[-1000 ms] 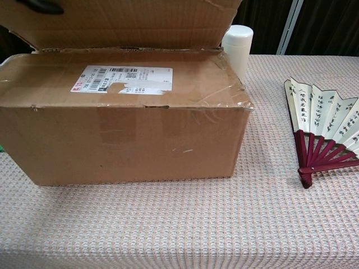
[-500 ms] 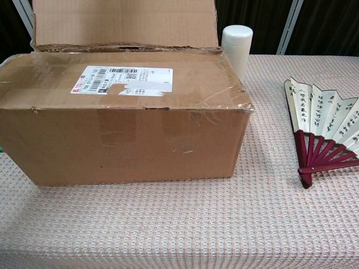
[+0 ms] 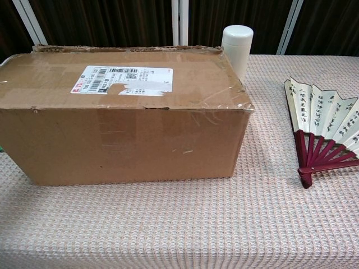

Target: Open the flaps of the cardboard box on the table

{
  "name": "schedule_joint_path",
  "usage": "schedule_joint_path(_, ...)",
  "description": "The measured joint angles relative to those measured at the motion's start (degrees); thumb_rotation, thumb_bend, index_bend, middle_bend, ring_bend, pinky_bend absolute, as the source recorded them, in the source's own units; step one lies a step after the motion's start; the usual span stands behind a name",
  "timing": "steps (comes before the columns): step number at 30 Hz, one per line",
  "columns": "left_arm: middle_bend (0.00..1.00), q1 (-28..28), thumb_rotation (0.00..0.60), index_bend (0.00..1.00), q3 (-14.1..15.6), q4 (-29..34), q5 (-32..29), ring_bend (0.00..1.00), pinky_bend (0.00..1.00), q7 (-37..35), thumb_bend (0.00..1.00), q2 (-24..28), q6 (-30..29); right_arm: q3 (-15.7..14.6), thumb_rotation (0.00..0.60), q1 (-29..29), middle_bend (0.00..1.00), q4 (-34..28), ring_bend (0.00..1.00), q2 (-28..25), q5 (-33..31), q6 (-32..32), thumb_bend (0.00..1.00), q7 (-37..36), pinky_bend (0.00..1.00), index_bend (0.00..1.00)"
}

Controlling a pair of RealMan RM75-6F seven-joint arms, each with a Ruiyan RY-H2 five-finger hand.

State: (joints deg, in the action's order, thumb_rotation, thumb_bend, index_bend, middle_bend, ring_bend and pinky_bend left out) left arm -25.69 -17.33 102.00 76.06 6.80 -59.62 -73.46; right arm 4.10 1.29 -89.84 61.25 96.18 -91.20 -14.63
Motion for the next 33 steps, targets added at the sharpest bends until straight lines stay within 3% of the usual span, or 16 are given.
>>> schedule_joint_path(6,0.11,12.5,0.6,0.06,9.8,-3.9,5.5,0.07,0.17,-9.3,0.03,4.1,-7.7,1.3,0.6,8.3,0.0,-12.1,0.0,-6.5,5.1,7.2,0.29,0.2,0.0,0.0)
schedule_joint_path(13,0.11,20.6,0.6,0.06,14.9,-13.8,8.8,0.07,0.17,-21.6,0.04,3.8,-15.0,5.7,0.6,21.3,0.0,-23.8,0.0,-9.3,1.3,24.8,0.34,0.4,0.0,0.0)
schedule_joint_path(17,0.11,24.4,0.6,0.06,17.0,-18.7,10.5,0.07,0.17,-26.6,0.03,2.1,-18.8,10.1,0.6,31.2,0.04,-25.6,0.0,-6.7,-9.8,36.3,0.34,3.5,0.0,0.0)
schedule_joint_path(23,0.11,27.0,0.6,0.06,18.2,-21.3,12.3,0.07,0.17,-28.6,0.03,0.9,-21.5,14.7,0.6,46.3,0.06,-22.1,0.0,0.7,-30.8,46.3,0.34,10.3,0.0,0.0)
schedule_joint_path(28,0.11,27.7,0.6,0.06,18.7,-21.7,13.1,0.07,0.17,-29.0,0.03,0.5,-21.9,15.4,0.6,56.8,0.07,-18.3,0.0,5.3,-46.2,50.9,0.43,17.4,0.0,0.0)
schedule_joint_path(33,0.11,28.0,0.6,0.06,18.9,-21.7,13.7,0.07,0.17,-28.8,0.03,0.4,-21.9,14.3,0.6,66.0,0.08,-15.3,0.0,8.6,-59.0,52.4,0.54,23.9,0.0,0.03)
